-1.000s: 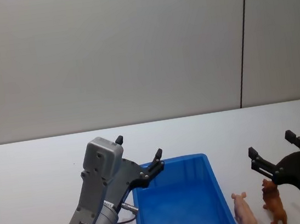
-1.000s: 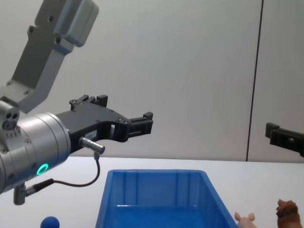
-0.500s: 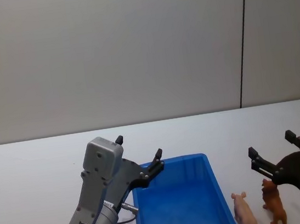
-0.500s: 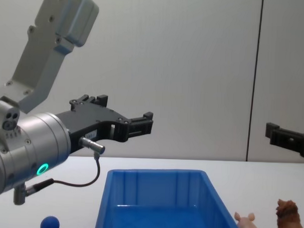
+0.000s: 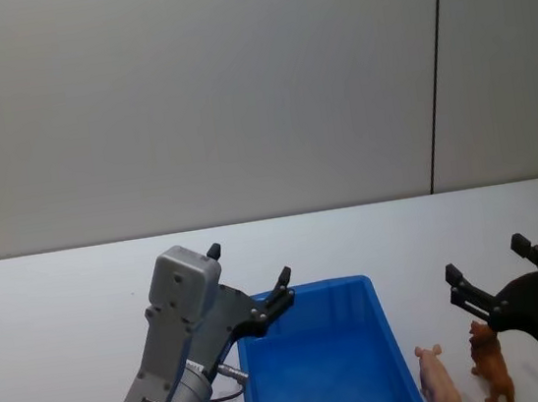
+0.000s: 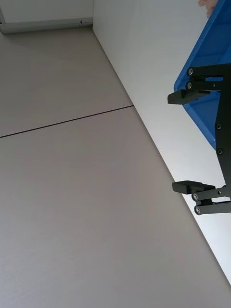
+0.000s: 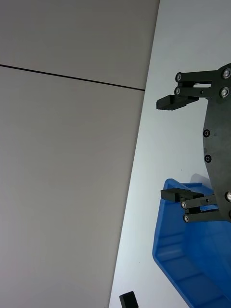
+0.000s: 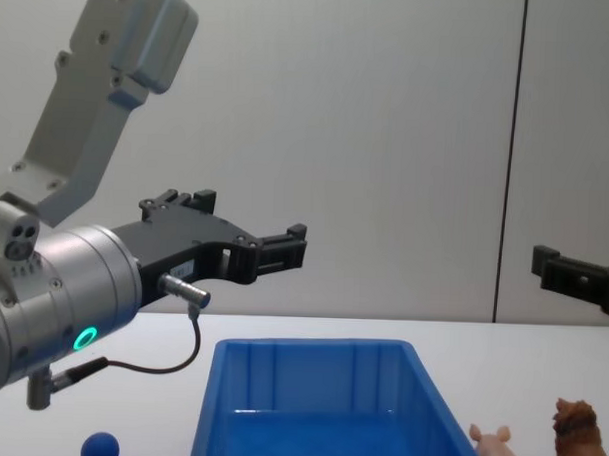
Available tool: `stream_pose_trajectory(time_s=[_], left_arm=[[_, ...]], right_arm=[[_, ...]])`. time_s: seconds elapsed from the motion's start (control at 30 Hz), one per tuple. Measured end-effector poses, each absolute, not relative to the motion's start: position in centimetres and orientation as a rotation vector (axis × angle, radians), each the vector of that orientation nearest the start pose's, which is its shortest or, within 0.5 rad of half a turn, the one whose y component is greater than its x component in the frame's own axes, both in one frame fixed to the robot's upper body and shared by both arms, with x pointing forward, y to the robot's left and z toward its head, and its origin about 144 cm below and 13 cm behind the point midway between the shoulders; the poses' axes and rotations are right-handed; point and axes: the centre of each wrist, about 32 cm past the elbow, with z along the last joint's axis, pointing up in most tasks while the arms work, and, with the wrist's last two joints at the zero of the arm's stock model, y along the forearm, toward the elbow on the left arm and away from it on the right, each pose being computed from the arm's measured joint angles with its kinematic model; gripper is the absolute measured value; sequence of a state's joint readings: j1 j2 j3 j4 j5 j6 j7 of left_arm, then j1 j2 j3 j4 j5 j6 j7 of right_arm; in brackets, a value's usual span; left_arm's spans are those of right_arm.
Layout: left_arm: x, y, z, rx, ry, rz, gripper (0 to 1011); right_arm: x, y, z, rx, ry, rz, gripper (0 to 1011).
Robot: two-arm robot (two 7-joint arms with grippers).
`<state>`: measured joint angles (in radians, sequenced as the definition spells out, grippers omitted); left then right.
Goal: Pick up the two dolls from the table and place them into the box.
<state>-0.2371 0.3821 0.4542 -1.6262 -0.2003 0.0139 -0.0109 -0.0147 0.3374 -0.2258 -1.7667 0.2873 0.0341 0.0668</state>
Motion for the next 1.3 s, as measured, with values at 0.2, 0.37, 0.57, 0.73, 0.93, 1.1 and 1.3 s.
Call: stream_pose_trajectory(time_s=[0.2,0.37,0.57,0.73,0.93,1.1,1.3], left_arm=[[49.2,19.8,120.4,0.061,-0.268,1.124,1001],[49.2,19.8,120.4,0.061,-0.268,1.124,1000],[49.2,19.8,120.4,0.061,-0.268,1.124,1000],[49.2,19.8,120.4,0.061,-0.268,1.124,1000],[49.2,19.8,120.4,0.061,-0.268,1.124,1001],[49.2,19.8,120.4,0.061,-0.268,1.124,1001],[49.2,19.8,120.4,0.061,-0.268,1.124,1000]], right_arm=[[44.2,-23.7,118.8,0.022,-0.069,-1.236,1001],[43.9,-23.6,118.9,0.003,-0.051,-1.26,1001],[43.4,-23.7,118.8,-0.035,-0.021,-1.296,1001],[43.1,-23.9,118.6,-0.069,0.007,-1.321,1001],[42.5,-24.2,118.1,-0.117,0.044,-1.344,1001],[42.1,-24.4,117.5,-0.151,0.069,-1.35,1001],[41.7,-24.5,116.5,-0.194,0.099,-1.349,1001]])
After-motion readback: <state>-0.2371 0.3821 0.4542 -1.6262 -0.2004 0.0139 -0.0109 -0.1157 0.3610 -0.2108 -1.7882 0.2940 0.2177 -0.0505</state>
